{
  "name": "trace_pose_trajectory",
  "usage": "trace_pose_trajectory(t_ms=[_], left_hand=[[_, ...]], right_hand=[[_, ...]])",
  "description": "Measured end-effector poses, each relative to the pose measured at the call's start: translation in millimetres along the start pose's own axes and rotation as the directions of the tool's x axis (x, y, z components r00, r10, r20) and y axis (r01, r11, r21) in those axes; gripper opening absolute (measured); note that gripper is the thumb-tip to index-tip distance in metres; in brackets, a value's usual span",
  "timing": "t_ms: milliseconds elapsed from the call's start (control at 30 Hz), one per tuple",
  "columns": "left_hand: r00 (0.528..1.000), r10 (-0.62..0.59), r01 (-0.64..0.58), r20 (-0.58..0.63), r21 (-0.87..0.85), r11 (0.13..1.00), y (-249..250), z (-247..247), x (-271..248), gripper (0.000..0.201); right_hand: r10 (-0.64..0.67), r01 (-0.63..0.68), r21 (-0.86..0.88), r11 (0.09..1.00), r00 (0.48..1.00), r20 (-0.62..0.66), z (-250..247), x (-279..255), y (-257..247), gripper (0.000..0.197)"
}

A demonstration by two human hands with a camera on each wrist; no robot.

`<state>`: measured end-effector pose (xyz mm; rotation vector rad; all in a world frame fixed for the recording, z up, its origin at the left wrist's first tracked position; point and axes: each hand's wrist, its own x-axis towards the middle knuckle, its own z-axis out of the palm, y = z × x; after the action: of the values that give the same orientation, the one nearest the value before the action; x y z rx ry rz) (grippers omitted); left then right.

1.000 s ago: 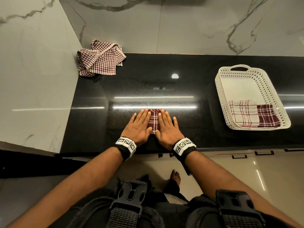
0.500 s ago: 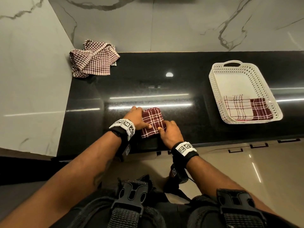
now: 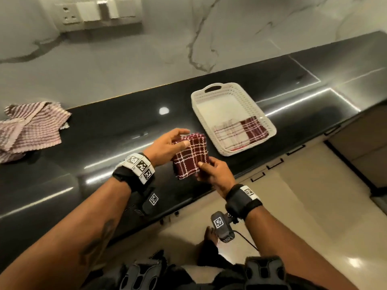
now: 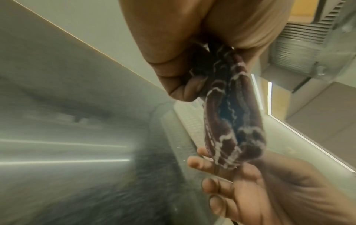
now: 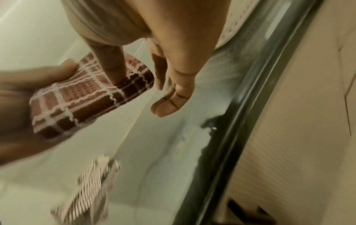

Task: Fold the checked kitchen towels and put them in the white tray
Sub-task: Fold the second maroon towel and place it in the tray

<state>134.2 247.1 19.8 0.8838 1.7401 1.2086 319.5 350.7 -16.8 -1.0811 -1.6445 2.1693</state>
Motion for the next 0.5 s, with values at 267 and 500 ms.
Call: trace_pose_trajectory(t_ms=[267,500], left_hand=[[0.998,0.026,-0.047,0.056,0.419,0.907,74,99,143,0.036],[0.997,-0.059,0.017,0.048,0.617,0.787,106,164,260,0.031]], right_hand=[[-0.123,0.151,0.061,0.987,0.936,-0.329,-158,38,-79,0.023],[-0.151,0.027,-0.249,0.968,0.857,-0.492,-247,124,-93,0.013]])
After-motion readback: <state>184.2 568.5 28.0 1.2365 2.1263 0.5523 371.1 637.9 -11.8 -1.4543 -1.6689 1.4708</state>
